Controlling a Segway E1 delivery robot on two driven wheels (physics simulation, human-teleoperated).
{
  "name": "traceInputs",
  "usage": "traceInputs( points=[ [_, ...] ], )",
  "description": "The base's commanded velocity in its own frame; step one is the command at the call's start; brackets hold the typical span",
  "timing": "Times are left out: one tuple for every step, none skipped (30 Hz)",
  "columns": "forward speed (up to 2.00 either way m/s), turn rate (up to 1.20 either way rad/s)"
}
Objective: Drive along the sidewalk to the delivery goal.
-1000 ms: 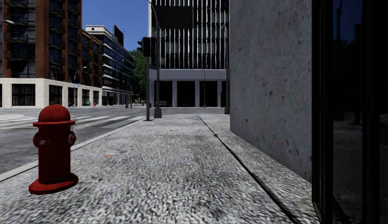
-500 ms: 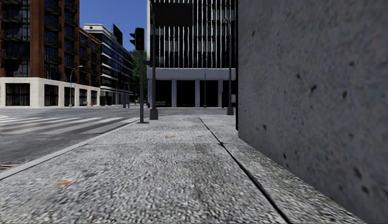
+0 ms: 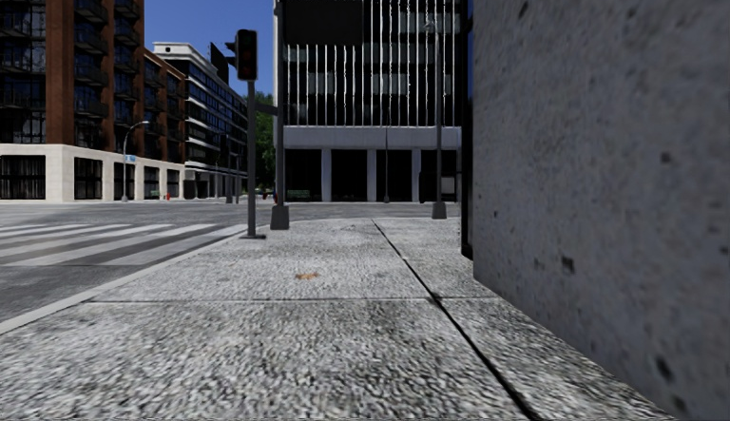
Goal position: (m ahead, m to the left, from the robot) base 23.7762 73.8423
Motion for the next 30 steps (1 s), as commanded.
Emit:
traceInputs(
  points=[
    [2.0, 0.0],
    [2.0, 0.0],
    [2.0, 0.0],
    [2.0, 0.0],
    [2.0, 0.0],
    [2.0, 0.0],
    [2.0, 0.0],
    [2.0, 0.0],
    [2.0, 0.0],
    [2.0, 0.0],
    [2.0, 0.0],
    [2.0, 0.0],
    [2.0, 0.0],
    [2.0, 0.0],
    [2.0, 0.0],
    [2.0, 0.0],
    [2.0, 0.0],
    [2.0, 0.0],
    [2.0, 0.0],
    [2.0, 0.0],
    [2.0, 0.0],
    [2.0, 0.0],
    [2.0, 0.0],
    [2.0, 0.0],
    [2.0, 0.0],
    [2.0, 0.0],
    [2.0, 0.0],
    [2.0, 0.0],
    [2.0, 0.0],
    [2.0, 0.0]
  ],
)
